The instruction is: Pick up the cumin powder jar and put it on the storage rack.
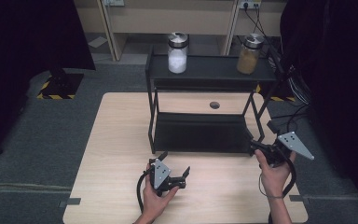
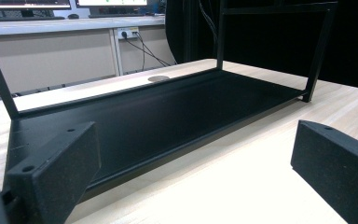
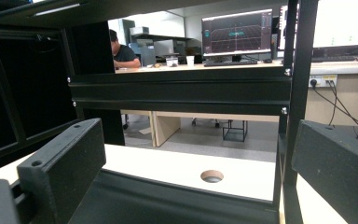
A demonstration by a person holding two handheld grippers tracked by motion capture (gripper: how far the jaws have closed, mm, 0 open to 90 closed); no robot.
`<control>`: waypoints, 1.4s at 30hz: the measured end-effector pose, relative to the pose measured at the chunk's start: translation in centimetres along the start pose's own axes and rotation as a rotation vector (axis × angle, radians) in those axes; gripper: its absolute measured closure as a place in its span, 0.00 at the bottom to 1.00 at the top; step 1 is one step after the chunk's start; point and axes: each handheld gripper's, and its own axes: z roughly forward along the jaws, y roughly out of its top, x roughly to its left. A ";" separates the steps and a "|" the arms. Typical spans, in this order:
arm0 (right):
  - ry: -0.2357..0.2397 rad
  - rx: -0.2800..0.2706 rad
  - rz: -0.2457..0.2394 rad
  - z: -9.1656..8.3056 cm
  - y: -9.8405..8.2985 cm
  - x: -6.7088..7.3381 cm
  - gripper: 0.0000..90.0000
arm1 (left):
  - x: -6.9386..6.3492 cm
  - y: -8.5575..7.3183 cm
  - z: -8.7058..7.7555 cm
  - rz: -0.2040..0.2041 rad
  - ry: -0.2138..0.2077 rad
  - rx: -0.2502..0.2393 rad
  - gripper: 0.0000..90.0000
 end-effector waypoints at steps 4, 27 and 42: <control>-0.001 0.005 0.002 -0.3 -0.3 0.0 0.03 | 0.0 0.0 0.0 -0.001 0.000 0.000 0.01; 0.000 0.035 0.009 -1.8 -2.5 0.1 0.03 | -0.1 -0.1 -0.1 0.002 0.004 -0.005 0.01; -0.008 0.064 0.024 -2.5 -3.9 -0.1 0.03 | -0.1 -0.1 -0.1 0.002 0.005 -0.006 0.01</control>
